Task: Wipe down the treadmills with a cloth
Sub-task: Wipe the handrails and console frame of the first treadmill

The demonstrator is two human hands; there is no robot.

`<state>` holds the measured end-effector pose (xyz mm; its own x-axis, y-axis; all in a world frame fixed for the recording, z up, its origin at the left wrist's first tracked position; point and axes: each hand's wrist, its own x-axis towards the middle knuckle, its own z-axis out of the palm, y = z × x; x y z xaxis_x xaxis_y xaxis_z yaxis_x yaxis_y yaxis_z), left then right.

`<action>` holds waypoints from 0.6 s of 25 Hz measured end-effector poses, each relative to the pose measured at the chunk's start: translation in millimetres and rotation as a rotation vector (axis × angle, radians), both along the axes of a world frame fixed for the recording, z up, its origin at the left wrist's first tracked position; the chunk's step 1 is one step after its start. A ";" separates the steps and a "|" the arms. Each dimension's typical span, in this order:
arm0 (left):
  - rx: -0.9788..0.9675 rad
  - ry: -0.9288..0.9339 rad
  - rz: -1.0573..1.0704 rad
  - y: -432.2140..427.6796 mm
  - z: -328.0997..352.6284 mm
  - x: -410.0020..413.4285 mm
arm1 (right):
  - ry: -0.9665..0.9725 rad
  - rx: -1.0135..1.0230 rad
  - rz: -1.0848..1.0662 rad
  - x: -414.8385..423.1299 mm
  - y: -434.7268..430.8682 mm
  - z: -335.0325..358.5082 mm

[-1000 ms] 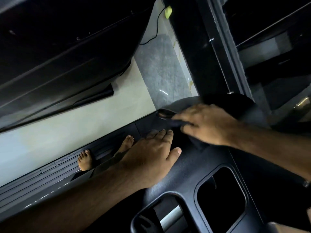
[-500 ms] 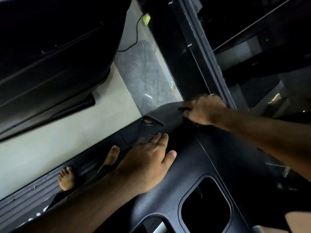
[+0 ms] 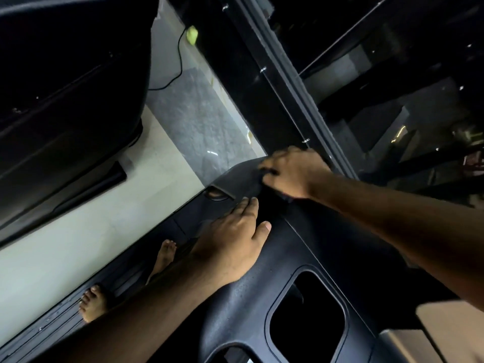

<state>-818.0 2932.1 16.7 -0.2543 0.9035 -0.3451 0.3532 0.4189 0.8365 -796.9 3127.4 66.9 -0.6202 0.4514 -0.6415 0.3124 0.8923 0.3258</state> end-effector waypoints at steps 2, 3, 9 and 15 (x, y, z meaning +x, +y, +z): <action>-0.005 -0.039 -0.018 -0.6 -0.1 -0.7 | 0.078 0.238 -0.312 2.3 24.5 0.8; -0.004 -0.054 -0.016 -2.6 -0.1 -2.5 | 0.127 0.315 -0.420 6.1 25.4 -0.1; -0.010 -0.127 0.038 -28.1 10.9 -12.0 | 0.395 0.356 -0.767 36.3 -50.1 5.8; -0.021 -0.027 -0.038 -68.7 48.1 -12.6 | 0.385 0.168 -0.754 74.6 -178.8 41.8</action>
<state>-830.5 2863.4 64.8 -0.2099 0.9048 -0.3704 0.3465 0.4231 0.8372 -722.3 2948.6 108.7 -0.2772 0.9003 -0.3358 0.9178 0.3515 0.1848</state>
